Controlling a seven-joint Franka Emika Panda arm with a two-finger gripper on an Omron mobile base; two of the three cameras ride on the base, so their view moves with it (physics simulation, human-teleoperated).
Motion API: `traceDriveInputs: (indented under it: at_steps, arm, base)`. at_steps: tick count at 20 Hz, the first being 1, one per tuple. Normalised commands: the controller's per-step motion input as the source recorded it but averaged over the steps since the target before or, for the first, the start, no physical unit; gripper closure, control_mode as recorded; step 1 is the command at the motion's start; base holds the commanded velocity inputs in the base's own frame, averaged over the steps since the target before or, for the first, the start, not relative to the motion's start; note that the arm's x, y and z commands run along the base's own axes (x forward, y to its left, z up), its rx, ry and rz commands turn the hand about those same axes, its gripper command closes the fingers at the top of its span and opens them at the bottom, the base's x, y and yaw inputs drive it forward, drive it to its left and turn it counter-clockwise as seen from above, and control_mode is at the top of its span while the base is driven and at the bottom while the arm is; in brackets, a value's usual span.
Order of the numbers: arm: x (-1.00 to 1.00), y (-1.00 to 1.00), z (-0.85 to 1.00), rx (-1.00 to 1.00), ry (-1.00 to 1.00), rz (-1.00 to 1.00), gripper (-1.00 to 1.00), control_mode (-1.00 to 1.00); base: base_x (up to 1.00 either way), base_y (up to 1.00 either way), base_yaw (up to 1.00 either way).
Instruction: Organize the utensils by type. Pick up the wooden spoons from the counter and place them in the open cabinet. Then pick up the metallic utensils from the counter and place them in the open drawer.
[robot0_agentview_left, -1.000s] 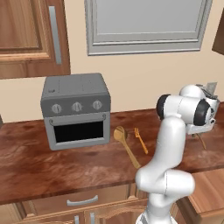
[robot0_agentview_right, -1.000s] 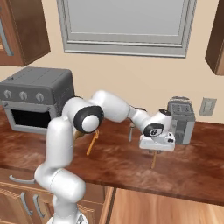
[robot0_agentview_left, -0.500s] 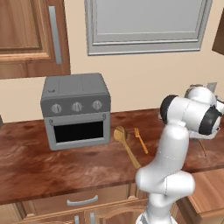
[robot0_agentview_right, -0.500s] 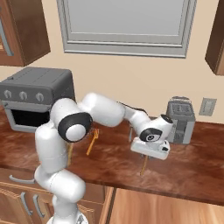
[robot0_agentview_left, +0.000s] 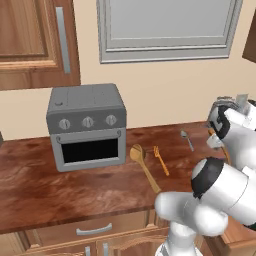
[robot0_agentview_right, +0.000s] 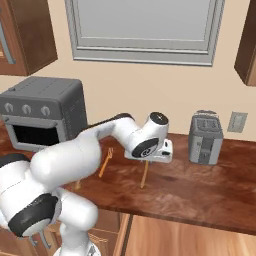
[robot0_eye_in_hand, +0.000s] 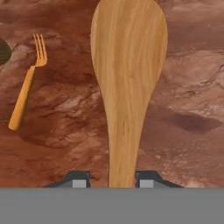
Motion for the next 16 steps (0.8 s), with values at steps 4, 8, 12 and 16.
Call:
traceDriveInputs:
  at_steps: [4, 8, 12, 16]
  arm:
    - [-0.43, 1.00, 1.00, -0.49, -0.11, -0.04, 1.00, -1.00]
    - [-0.29, 1.00, 0.98, -0.59, 0.00, 0.04, 1.00, -1.00]
    - [-0.21, 0.83, 0.85, -0.43, 0.00, 0.19, 1.00, -1.00]
    - [-0.17, 0.41, 0.56, -0.23, 0.00, 0.29, 1.00, -1.00]
  base:
    - [0.00, 0.00, 0.00]
    - [0.00, 0.00, 0.00]
    - [0.00, 0.00, 0.00]
    - [0.00, 0.00, 0.00]
